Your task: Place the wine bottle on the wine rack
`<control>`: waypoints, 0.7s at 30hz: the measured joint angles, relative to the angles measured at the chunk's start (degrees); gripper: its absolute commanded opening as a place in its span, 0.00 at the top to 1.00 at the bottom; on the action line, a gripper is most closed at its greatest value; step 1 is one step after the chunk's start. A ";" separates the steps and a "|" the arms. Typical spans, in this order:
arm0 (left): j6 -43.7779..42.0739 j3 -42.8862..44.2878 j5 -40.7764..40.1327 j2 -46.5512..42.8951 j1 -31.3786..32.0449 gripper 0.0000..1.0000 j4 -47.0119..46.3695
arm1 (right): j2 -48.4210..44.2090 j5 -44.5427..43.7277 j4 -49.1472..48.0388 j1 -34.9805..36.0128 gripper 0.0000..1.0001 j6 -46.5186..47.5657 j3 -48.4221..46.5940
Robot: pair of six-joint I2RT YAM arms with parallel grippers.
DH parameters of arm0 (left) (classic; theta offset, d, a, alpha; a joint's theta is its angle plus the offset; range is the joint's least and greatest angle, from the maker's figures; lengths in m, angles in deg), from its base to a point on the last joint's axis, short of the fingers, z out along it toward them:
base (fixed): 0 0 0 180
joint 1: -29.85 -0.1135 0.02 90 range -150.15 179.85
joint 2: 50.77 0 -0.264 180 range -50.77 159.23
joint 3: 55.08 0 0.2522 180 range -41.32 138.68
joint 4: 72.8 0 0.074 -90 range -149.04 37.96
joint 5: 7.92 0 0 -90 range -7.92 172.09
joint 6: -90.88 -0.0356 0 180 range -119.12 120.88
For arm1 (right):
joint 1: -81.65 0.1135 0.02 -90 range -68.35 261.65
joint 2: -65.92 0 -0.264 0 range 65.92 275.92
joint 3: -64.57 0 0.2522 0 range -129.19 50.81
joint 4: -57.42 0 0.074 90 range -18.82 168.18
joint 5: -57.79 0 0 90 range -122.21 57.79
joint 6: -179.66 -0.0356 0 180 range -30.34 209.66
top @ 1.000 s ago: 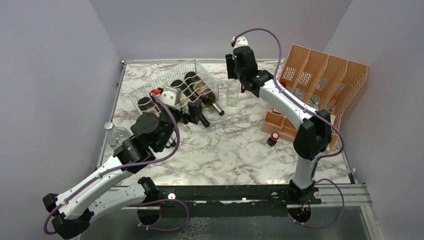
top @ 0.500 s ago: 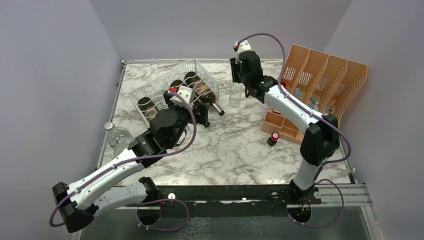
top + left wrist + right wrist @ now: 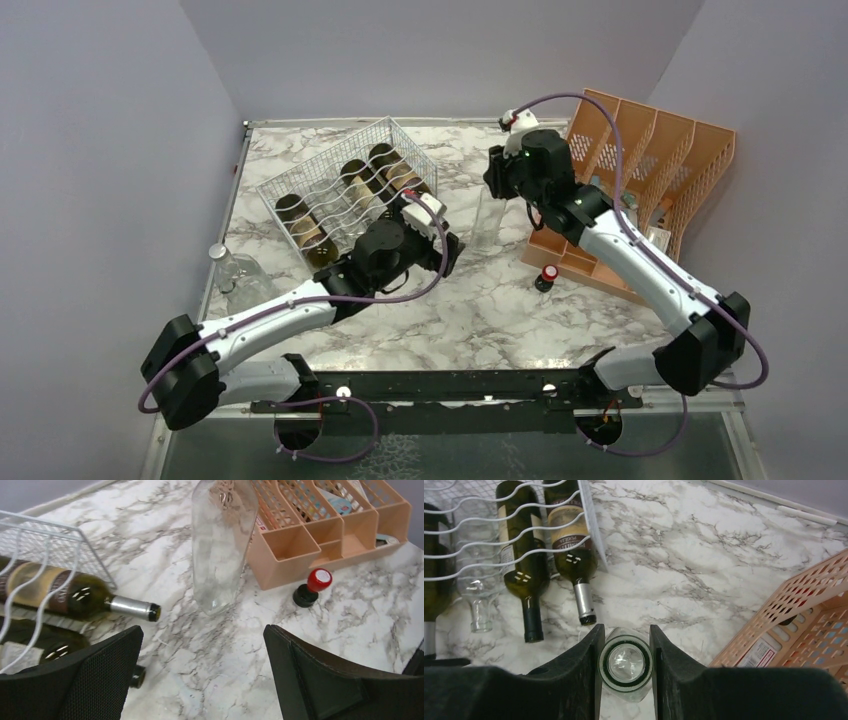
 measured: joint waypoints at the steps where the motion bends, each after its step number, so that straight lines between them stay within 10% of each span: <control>1: -0.02 -0.24 1.75 1.38 0.00 0.01 -1.29 | -1.64 1.07 0.92 0.00 0.99 -0.33 0.96; 21: -2.51 -4.57 23.41 16.65 0.00 0.06 -20.68 | -19.58 24.74 12.52 0.00 0.99 -3.30 5.73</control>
